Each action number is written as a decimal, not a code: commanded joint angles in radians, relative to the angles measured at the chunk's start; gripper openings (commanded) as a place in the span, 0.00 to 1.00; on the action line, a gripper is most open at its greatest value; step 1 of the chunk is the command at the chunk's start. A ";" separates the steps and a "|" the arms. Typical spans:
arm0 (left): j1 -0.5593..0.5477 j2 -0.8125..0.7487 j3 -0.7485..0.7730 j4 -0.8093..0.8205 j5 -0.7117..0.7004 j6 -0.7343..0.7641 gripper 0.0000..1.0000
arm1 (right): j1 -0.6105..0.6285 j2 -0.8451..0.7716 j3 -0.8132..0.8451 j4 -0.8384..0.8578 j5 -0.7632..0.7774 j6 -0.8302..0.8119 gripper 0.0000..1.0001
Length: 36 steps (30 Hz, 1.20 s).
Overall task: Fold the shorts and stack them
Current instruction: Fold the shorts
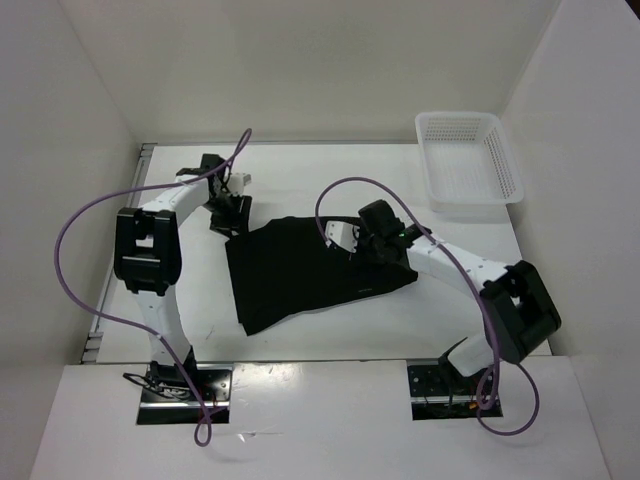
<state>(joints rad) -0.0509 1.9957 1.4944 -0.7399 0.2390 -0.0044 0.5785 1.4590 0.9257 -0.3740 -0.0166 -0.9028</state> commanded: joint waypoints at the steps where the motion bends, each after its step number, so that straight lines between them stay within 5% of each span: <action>1: -0.018 0.011 0.023 0.054 -0.039 0.004 0.63 | 0.000 0.026 0.015 0.061 -0.031 0.070 0.30; 6: -0.018 0.086 0.023 0.031 -0.052 0.004 0.56 | 0.000 0.044 -0.008 -0.017 -0.031 0.070 0.25; 12: -0.018 0.152 0.033 0.022 -0.055 0.004 0.00 | 0.000 0.118 -0.064 0.010 0.023 0.059 0.23; 18: 0.003 0.235 0.209 0.060 -0.136 0.004 0.00 | 0.009 0.256 0.076 0.035 0.060 0.128 0.20; 24: 0.014 0.366 0.544 0.051 -0.145 0.004 0.00 | 0.043 0.357 0.199 0.081 0.072 0.188 0.18; 26: 0.002 0.379 0.592 0.040 -0.145 0.004 0.08 | 0.043 0.379 0.235 0.095 0.081 0.177 0.18; 27: 0.002 0.379 0.604 0.040 -0.145 0.004 0.23 | 0.043 0.388 0.236 0.104 0.095 0.167 0.18; 28: -0.007 0.359 0.604 0.030 -0.145 0.004 0.52 | 0.043 0.388 0.248 0.104 0.110 0.166 0.18; 29: -0.007 0.342 0.584 0.030 -0.145 0.004 0.60 | 0.043 0.379 0.257 0.104 0.110 0.185 0.18; 31: 0.002 0.261 0.505 0.030 -0.135 0.004 0.66 | 0.043 0.337 0.288 0.113 0.136 0.228 0.23; 34: 0.043 0.103 0.393 0.030 -0.093 0.004 0.69 | 0.043 0.259 0.360 0.034 0.130 0.346 0.56; 36: 0.066 -0.024 0.258 0.021 -0.040 0.004 0.63 | -0.003 0.221 0.401 -0.055 0.100 0.454 0.62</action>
<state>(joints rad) -0.0353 2.1818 1.8435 -0.6960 0.1329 -0.0044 0.6060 1.7992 1.2320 -0.3668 0.0940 -0.6083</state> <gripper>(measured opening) 0.652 0.604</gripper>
